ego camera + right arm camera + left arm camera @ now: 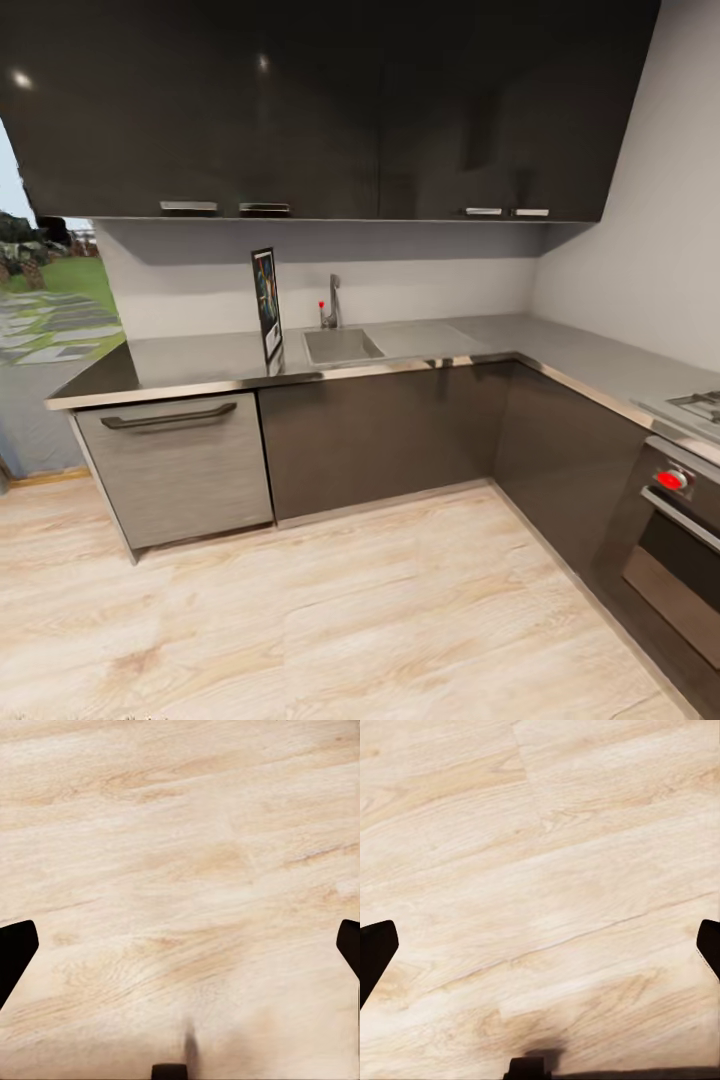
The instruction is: Pick up the poster from the kitchen countertop and hang it on one of the wall nails in the kitchen.
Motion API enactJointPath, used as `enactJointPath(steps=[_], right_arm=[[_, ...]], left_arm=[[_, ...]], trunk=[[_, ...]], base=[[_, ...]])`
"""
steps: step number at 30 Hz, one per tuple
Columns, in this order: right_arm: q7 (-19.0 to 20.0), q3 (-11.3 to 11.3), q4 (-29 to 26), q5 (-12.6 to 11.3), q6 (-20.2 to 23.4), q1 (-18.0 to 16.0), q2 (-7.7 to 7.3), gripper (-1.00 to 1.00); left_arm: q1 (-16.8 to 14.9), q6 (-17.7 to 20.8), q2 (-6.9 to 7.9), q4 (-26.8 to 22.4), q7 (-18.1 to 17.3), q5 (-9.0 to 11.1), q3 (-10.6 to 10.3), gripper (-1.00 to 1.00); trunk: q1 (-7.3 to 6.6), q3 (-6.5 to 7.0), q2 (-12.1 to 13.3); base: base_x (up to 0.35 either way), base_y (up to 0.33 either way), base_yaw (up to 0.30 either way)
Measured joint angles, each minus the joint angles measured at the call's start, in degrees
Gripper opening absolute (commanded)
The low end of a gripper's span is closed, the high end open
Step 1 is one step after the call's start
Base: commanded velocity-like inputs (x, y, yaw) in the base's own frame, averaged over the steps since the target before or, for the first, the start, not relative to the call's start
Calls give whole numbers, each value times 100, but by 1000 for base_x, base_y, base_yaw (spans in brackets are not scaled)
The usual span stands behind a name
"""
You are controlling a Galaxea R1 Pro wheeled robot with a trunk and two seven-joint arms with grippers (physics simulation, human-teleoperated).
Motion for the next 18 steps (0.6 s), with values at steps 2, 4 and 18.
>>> enactJointPath(steps=[2,4,18], right_arm=[[-3,0,0,0,0,0,0,100],[-5,0,0,0,0,0,0,100],[-8,0,0,0,0,0,0,100]], left_arm=[[0,3,0,0,0,0,0,100],[0,1,0,0,-1,0,0,100],[0,2,0,0,-1,0,5,100]], trunk=[[0,0,0],[0,0,0],[0,0,0]], base=[[134,-312,295],[128,-315,295],[123,-318,295]])
